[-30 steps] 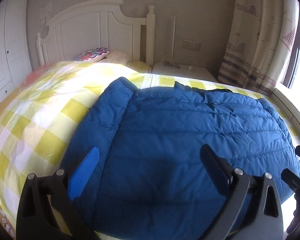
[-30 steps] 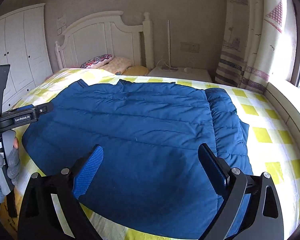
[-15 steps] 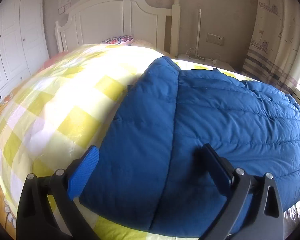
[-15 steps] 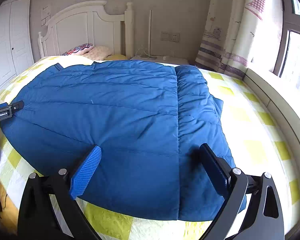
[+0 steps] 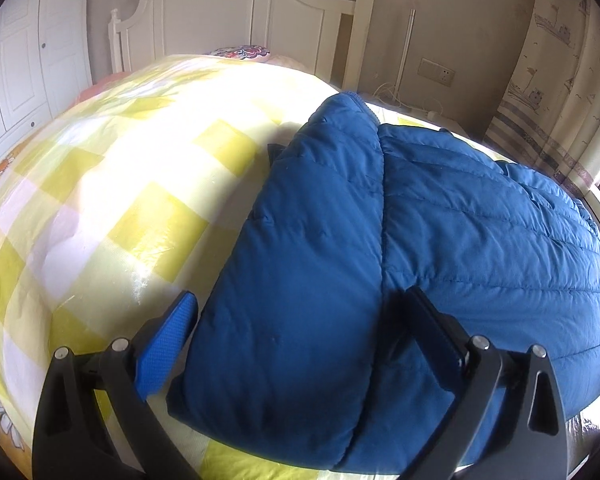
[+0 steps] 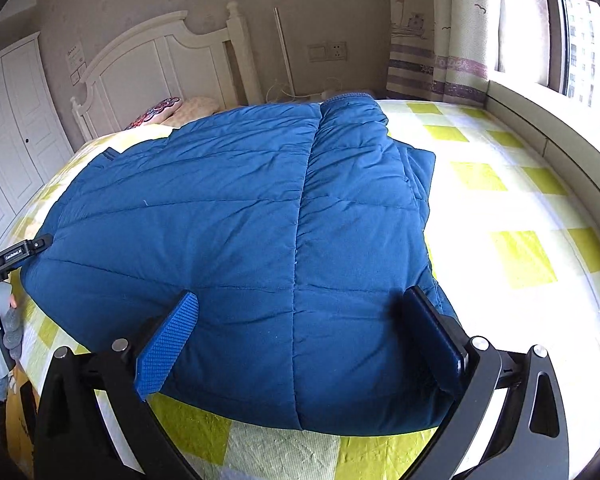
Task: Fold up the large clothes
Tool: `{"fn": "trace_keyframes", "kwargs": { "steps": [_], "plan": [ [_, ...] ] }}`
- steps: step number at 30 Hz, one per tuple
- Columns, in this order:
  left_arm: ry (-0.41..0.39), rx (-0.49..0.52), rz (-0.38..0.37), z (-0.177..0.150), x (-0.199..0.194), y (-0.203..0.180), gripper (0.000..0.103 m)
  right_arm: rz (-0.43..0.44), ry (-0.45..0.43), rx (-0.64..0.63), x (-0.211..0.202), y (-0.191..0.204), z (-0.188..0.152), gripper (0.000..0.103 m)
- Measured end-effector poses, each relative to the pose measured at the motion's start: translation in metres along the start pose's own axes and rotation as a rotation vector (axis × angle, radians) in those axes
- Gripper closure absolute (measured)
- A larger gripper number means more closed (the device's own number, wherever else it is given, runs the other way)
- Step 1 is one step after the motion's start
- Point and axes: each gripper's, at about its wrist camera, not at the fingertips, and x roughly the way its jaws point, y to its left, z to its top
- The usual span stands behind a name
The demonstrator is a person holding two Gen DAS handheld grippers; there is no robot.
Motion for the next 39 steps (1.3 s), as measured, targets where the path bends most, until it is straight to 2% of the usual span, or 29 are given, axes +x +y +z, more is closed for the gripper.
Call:
{"fn": "trace_keyframes", "kwargs": {
  "steps": [5, 7, 9, 11, 13, 16, 19, 22, 28, 30, 33, 34, 37, 39],
  "plan": [
    [-0.007, 0.011, 0.013, -0.001, -0.001, -0.001, 0.002, 0.029, -0.002, 0.020, -0.003, -0.004, 0.000, 0.005],
    [-0.005, 0.008, 0.009, -0.001, -0.001, 0.000, 0.002, 0.084, -0.040, 0.109, -0.017, -0.015, -0.003, 0.006],
    [-0.003, 0.002, 0.001, -0.001, -0.001, 0.000, 0.002, 0.168, -0.098, 0.252, -0.038, -0.029, -0.011, 0.006],
    [0.000, -0.003, -0.004, -0.001, -0.001, 0.001, 0.002, 0.223, -0.127, 0.319, -0.058, -0.036, -0.017, 0.006],
    [-0.001, -0.004, -0.004, -0.001, -0.002, 0.001, 0.002, 0.257, -0.144, 0.329, -0.077, -0.035, -0.025, 0.006],
    [0.000, -0.008, -0.009, -0.002, -0.002, 0.002, 0.002, 0.295, -0.107, 0.324, -0.093, -0.026, -0.042, 0.006],
    [0.001, -0.010, -0.011, -0.001, -0.002, 0.002, 0.002, 0.290, 0.012, 0.361, -0.085, -0.017, -0.063, 0.005],
    [0.004, -0.011, -0.014, -0.001, -0.001, 0.003, 0.002, 0.265, 0.063, 0.395, -0.066, -0.015, -0.071, 0.005],
    [0.032, -0.027, -0.050, -0.001, 0.004, 0.007, 0.002, 0.151, 0.060, 0.405, -0.024, -0.002, -0.033, 0.004],
    [0.043, -0.037, -0.070, 0.000, 0.006, 0.010, 0.002, 0.129, 0.013, 0.486, -0.011, -0.005, -0.022, 0.004],
    [0.056, -0.043, -0.089, 0.000, 0.008, 0.011, 0.002, 0.109, -0.083, 0.687, -0.003, -0.014, -0.017, 0.004],
    [0.058, -0.044, -0.093, 0.000, 0.008, 0.011, 0.002, 0.097, -0.082, 0.691, 0.002, -0.010, -0.013, 0.004],
    [0.061, -0.045, -0.098, 0.000, 0.009, 0.010, 0.002, 0.123, -0.027, 0.601, 0.018, 0.002, 0.001, 0.004],
    [0.065, -0.046, -0.104, 0.000, 0.009, 0.009, 0.002, 0.186, -0.042, 0.661, 0.018, -0.009, 0.002, 0.004]
  ]
}}
